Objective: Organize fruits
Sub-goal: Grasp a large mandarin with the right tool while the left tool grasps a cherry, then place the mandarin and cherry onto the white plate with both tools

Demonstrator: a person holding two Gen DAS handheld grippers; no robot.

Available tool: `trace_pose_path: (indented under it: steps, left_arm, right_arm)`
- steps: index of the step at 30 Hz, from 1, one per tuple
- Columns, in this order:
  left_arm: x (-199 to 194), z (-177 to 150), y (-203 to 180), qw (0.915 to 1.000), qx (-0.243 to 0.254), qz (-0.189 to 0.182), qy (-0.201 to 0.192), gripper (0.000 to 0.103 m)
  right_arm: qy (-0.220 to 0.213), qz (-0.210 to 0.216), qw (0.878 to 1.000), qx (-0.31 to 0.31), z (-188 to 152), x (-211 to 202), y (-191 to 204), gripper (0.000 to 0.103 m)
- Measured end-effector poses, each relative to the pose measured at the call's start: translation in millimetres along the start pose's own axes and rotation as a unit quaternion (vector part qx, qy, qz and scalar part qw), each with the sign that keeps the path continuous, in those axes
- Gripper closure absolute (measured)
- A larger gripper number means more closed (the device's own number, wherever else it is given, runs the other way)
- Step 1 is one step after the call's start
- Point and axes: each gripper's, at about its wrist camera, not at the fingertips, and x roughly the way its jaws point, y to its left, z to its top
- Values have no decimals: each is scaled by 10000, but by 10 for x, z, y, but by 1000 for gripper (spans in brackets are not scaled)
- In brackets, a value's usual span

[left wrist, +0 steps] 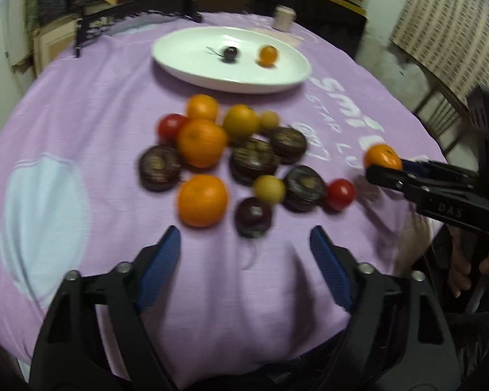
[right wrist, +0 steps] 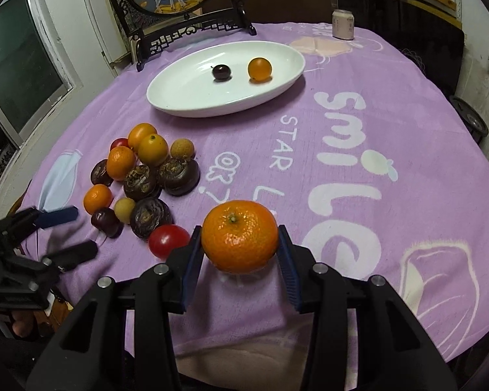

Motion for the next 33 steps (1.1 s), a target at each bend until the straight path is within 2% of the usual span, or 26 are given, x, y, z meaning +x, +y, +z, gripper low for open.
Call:
trace_pose_path:
  steps: [1,6,7,8,9,10,17,24,29,33]
  left_arm:
    - [51,4,-43,9999,47,-71,92,42]
    - [213,66,-112,9998,58,90,155,44]
    - [243,87,-117,9998,49,146,138,48]
    - [261,99,-115,9996,38,250,119,55]
    - [275,113,-107,9990,48,446,87,72]
    - [275,121,-101,9986,58,511,75,74]
    - [65,132,-3,9994,-71,334,-74,74]
    - [-212,227,41,9991,-55,187,-383,74]
    - [-314,490,88,9970,87,369,-672,74]
    - [-296,880,208,9941,65,609,-898,73]
  right_arm:
    - [-9,5,10000,3,1,-10,-6,58]
    - [-70,48,10000,32,-29,-64,-43,58]
    - [-64,61,10000,38,-35,-66,-50,58]
    - [-53,77,9999,43,-41,-65,-50,58]
    - [-42,102,9999,41,-47,-65,-48,58]
    - [-37,118,9999,39,-54,-68,-47,58]
    - [-77,150,9998,42,-67,-93,-65,58]
    - [-52,168,9998,-25,-30,-64,-24,58]
    - [-85,191,9997,-123,133,-39,44,58]
    - [-293,109,9987,-407,455,-25,155,58]
